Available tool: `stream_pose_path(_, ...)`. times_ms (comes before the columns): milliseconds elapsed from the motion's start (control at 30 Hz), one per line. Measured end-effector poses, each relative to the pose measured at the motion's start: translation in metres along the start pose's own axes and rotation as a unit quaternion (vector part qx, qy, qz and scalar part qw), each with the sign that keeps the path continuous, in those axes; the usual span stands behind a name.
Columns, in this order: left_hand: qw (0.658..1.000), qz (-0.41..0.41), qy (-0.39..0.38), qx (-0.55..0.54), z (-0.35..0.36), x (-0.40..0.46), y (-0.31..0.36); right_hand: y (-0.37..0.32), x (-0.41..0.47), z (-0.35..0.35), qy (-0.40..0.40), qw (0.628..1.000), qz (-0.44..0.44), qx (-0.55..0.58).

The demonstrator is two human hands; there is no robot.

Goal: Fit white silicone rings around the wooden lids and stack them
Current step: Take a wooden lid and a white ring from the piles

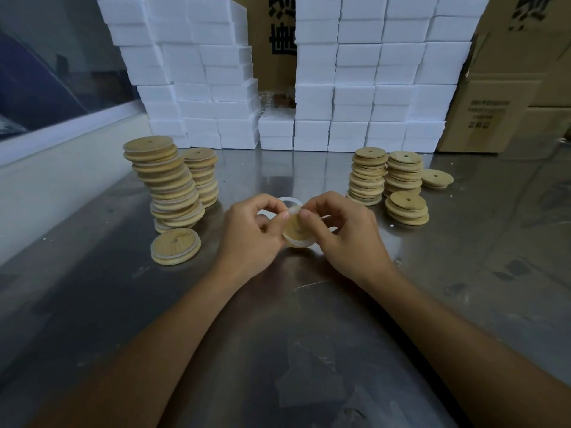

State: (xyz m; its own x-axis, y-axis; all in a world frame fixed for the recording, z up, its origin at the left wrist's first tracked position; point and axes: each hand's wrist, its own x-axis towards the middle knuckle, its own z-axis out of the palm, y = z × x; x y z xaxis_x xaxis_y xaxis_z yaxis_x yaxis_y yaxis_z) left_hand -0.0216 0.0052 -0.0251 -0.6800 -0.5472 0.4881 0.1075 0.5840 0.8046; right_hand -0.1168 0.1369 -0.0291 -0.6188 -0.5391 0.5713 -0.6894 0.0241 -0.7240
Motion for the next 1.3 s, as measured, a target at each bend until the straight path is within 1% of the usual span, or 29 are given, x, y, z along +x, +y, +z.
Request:
stream_pose_path(233,0.999,0.049,-0.013,0.019,0.000,-0.002,0.003,-0.002,0.000,0.000,-0.004,1.000,-0.015,-0.005)
stream_pose_path(433,0.997,0.067,-0.037,0.024,0.001,-0.002,0.005,-0.004,0.001,0.000,0.007,1.000,0.015,0.019)
stream_pose_path(567,0.997,0.057,-0.039,0.020,0.002,0.001,0.002,-0.006,0.001,0.001,0.013,0.998,0.034,0.042)
stream_pose_path(767,0.998,0.033,-0.044,0.030,0.003,0.001,0.001,-0.005,0.002,0.000,-0.008,0.997,0.050,0.060)
stream_pose_path(867,0.999,0.019,-0.045,0.015,0.001,0.002,0.002,-0.005,0.002,0.002,-0.015,0.995,0.057,0.076)
stream_pose_path(1033,0.999,0.029,-0.036,0.027,0.001,0.002,0.001,-0.003,0.001,0.004,-0.026,0.994,0.060,0.083)
stream_pose_path(1100,0.997,0.053,-0.027,0.049,0.000,0.002,-0.002,-0.002,0.001,0.004,-0.036,0.995,0.051,0.083)
stream_pose_path(1167,0.990,0.102,-0.022,0.097,-0.002,0.001,-0.001,-0.001,0.000,0.003,-0.046,0.995,0.038,0.075)
stream_pose_path(1233,0.968,0.169,-0.023,0.186,-0.006,0.002,0.000,-0.001,0.001,0.003,-0.052,0.997,0.020,0.060)
stream_pose_path(1300,0.945,0.211,-0.026,0.247,-0.009,0.004,0.000,0.000,0.001,0.002,-0.055,0.998,0.007,0.043)
